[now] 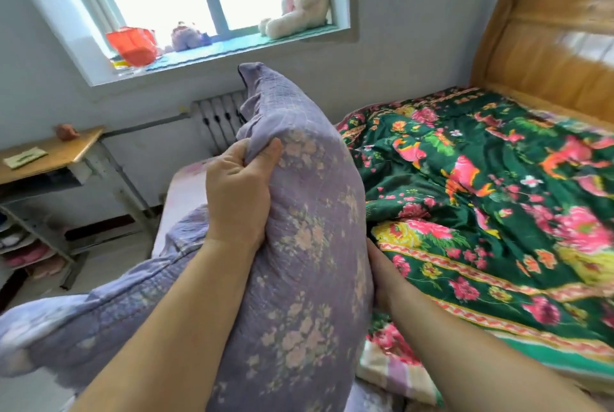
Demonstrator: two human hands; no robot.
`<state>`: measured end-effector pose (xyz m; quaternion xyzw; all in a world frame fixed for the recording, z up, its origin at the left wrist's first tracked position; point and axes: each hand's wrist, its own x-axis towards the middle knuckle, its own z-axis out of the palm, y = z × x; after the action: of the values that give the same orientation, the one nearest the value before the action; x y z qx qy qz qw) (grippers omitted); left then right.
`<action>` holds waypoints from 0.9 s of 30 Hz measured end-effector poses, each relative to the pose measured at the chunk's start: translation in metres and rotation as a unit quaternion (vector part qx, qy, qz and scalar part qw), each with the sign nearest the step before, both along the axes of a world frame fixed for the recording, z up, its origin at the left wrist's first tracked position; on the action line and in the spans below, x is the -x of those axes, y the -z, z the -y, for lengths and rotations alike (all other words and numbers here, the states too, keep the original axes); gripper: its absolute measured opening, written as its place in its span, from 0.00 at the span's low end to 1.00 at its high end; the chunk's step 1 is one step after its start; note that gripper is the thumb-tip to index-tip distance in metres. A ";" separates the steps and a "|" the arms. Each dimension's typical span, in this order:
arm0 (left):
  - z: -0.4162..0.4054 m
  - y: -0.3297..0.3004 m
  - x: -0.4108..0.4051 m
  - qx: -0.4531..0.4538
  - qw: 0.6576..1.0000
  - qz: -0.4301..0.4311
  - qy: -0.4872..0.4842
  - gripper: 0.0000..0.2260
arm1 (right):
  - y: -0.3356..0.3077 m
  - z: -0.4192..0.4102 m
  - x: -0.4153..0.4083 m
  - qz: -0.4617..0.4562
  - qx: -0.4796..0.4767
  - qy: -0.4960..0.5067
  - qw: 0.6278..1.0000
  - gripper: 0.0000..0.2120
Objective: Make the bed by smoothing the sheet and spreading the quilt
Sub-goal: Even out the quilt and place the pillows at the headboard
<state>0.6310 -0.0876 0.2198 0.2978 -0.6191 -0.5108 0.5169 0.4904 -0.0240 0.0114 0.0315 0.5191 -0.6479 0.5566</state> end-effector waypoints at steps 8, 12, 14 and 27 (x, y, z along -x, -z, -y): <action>-0.015 0.003 0.177 0.017 0.994 0.019 0.104 0.09 | -0.010 -0.059 0.146 -0.091 0.001 0.266 0.960 0.18; -0.015 0.008 0.275 0.080 0.989 0.063 0.108 0.06 | -0.025 -0.088 0.243 -0.145 -0.018 0.374 0.916 0.16; -0.010 0.012 0.314 0.096 0.986 0.096 0.100 0.06 | -0.026 -0.096 0.289 -0.176 -0.032 0.387 0.905 0.25; 0.044 0.134 0.296 -0.010 0.919 0.388 0.071 0.12 | 0.019 -0.049 0.336 -0.169 -0.072 0.207 0.961 0.26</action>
<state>0.3349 -0.1318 0.0857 0.4328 -0.7857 -0.3965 0.1951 0.1544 0.0251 -0.0076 0.0681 0.6334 -0.7055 0.3105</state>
